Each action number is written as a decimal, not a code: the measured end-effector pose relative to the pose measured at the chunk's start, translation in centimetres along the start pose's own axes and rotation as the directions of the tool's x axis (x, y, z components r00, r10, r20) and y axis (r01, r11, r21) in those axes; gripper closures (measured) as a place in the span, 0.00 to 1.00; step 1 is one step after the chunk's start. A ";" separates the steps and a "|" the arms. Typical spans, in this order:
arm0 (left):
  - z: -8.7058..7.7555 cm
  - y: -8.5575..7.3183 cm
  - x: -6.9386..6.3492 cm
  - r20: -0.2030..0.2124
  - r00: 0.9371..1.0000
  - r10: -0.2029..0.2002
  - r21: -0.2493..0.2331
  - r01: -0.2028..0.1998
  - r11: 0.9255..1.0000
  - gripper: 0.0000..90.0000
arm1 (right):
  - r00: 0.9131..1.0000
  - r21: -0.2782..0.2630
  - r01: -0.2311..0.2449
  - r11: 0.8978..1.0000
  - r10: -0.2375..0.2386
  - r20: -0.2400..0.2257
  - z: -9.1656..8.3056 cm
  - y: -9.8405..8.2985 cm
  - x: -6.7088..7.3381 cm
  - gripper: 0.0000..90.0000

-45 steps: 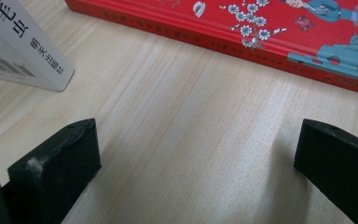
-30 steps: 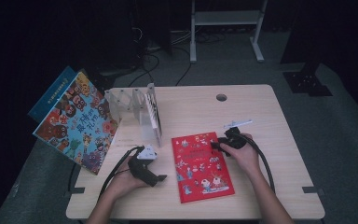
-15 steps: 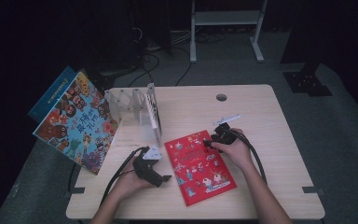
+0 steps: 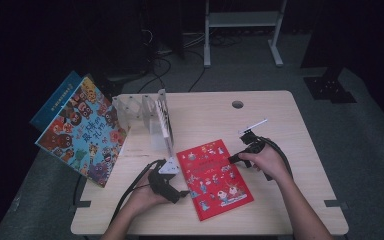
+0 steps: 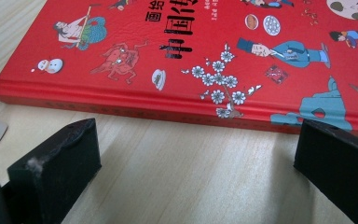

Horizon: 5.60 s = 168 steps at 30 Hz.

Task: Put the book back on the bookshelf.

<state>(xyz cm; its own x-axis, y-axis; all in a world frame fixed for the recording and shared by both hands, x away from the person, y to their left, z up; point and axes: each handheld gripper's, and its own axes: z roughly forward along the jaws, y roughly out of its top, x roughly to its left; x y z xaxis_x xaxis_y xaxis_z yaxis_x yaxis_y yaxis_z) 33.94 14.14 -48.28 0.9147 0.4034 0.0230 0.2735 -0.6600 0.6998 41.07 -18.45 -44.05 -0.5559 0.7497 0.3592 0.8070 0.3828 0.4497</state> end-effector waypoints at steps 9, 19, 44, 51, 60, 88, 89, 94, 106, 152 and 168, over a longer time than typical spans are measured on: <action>0.2 0.2 -0.2 0.006 1.000 0.006 -0.001 -0.006 1.000 0.00 | 1.000 0.083 -0.009 0.997 0.011 -0.019 0.6 0.2 -0.2 0.70; 0.3 0.3 -0.1 0.016 1.000 0.013 0.000 -0.013 1.000 0.00 | 0.997 0.142 -0.046 0.989 0.054 -0.056 1.5 0.5 -0.8 0.71; 0.4 0.3 0.0 0.026 0.999 0.023 -0.007 -0.023 1.000 0.00 | 0.966 0.101 0.030 0.994 -0.003 -0.259 -1.9 2.8 2.1 0.74; 0.4 0.3 0.0 0.024 1.000 0.020 -0.009 -0.019 1.000 0.00 | 0.961 0.110 0.012 0.994 0.019 -0.277 -1.2 3.6 2.2 0.75; 0.4 0.3 0.0 0.024 1.000 0.018 -0.011 -0.018 1.000 0.00 | 0.947 0.157 0.038 0.987 0.015 -0.320 0.2 4.1 3.5 0.78; 0.3 0.3 0.2 0.010 1.000 0.012 -0.007 -0.012 1.000 0.00 | 0.936 0.019 -0.009 1.000 0.015 -0.352 -3.4 4.3 4.3 0.95; 0.3 0.3 0.2 0.010 1.000 0.008 -0.005 -0.008 1.000 0.00 | 0.935 -0.002 -0.010 1.000 0.009 -0.355 -3.6 4.2 4.3 0.96; 0.4 0.5 0.3 0.022 1.000 -0.016 -0.007 0.017 1.000 0.00 | 0.933 -0.082 -0.001 0.997 -0.029 -0.357 -5.2 3.9 4.5 0.97; -1.7 1.7 1.2 0.049 0.996 -0.078 -0.121 0.084 0.989 0.00 | 0.945 -0.269 0.003 0.963 -0.091 -0.315 -8.3 2.4 4.6 0.97; -6.0 8.7 4.3 0.251 0.961 -0.115 -0.384 0.208 0.900 0.00 | 0.906 -0.434 0.076 0.898 -0.244 -0.346 -11.3 0.7 5.8 0.97; -8.0 8.7 5.0 0.218 0.969 -0.121 -0.486 0.215 0.847 0.41 | 0.885 -0.535 0.080 0.841 -0.306 -0.349 -11.3 -0.5 5.6 0.97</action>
<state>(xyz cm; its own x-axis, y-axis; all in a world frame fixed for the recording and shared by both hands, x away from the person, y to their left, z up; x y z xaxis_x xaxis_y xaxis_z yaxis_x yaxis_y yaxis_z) 38.56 15.45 -36.37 0.9177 0.3324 -0.2176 0.2835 -0.1640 0.9449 35.29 -20.55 -33.06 -0.8092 0.3579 0.4660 0.5275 0.0934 0.8444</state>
